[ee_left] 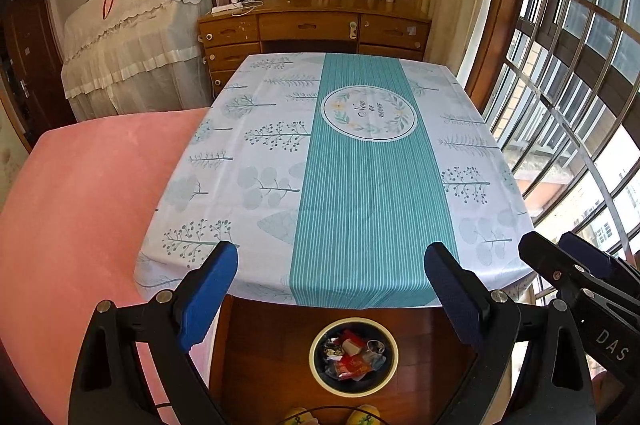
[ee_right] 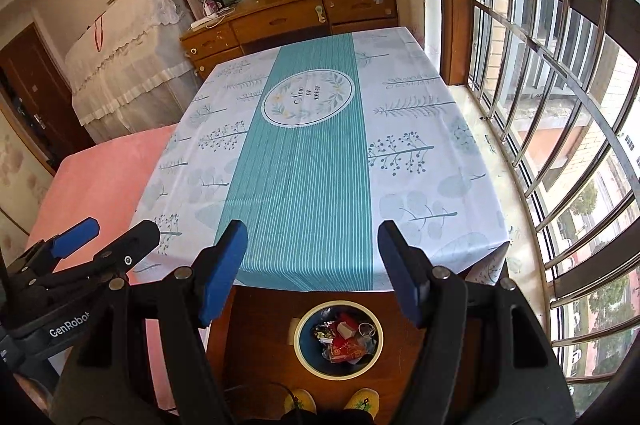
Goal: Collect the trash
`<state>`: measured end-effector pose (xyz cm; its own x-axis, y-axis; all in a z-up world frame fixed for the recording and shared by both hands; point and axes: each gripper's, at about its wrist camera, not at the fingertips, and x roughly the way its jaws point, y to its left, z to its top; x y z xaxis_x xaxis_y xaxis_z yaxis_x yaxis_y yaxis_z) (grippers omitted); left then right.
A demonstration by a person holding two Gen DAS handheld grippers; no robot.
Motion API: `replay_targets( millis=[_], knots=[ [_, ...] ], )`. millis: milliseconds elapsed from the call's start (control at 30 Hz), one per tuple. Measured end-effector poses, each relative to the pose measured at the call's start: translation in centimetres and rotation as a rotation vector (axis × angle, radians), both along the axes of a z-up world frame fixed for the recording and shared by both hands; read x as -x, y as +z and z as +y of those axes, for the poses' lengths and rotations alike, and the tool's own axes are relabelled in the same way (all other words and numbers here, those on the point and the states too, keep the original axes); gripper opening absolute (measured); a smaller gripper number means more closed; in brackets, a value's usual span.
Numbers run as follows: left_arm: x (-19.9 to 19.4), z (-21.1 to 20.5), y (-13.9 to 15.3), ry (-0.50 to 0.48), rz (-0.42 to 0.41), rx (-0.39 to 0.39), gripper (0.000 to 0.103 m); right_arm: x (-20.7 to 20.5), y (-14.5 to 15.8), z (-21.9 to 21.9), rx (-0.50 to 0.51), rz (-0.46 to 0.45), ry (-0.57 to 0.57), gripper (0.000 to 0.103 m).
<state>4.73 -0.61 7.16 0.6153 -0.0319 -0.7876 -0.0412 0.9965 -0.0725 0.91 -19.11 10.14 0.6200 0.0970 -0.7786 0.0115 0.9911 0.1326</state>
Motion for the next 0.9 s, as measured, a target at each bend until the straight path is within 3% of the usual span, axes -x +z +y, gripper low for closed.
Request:
replay_targets(
  millis=[900],
  knots=[
    [-0.18,0.11,-0.91,0.008,0.005,-0.011,0.096,-0.53,-0.54,0.48,0.018,0.01,0.01,0.065]
  ],
)
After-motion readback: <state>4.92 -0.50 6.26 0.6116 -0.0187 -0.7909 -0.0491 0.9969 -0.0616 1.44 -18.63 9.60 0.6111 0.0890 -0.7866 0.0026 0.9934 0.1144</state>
